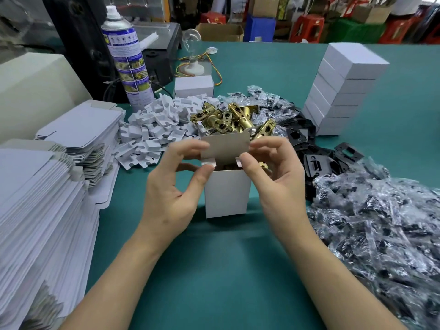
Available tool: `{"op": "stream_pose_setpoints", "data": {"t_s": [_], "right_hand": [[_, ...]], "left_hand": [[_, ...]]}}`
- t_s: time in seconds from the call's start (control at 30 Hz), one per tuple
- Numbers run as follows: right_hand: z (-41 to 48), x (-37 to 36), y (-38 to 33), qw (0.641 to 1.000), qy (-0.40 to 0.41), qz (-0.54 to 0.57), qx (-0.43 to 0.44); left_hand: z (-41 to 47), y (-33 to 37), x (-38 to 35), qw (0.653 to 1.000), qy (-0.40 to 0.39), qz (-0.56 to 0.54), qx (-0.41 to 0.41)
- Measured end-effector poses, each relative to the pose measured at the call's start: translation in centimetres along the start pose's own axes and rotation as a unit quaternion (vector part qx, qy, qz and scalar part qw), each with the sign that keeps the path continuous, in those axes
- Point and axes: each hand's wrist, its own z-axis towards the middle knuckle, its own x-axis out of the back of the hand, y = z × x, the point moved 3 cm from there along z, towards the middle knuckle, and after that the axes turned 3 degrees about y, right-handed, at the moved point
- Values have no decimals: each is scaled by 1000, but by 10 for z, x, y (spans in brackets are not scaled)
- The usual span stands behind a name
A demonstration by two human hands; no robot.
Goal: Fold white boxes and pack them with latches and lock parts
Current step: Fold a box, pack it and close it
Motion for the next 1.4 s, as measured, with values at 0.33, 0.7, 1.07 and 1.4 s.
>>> {"op": "stream_pose_setpoints", "data": {"t_s": [0.33, 0.7, 1.07, 1.4], "right_hand": [[1, 1, -3, 998, -40, 52, -2], [-1, 1, -5, 997, -75, -35, -9], [-3, -1, -13, 985, -77, -138, 68], [-2, 2, -13, 989, -84, -103, 66]], "left_hand": [[-1, 1, 3, 998, -6, 22, -52], [-1, -1, 5, 1000, -16, 14, -19], [1, 3, -1, 997, -16, -36, 60], [0, 2, -2, 999, -41, -10, 28]]}}
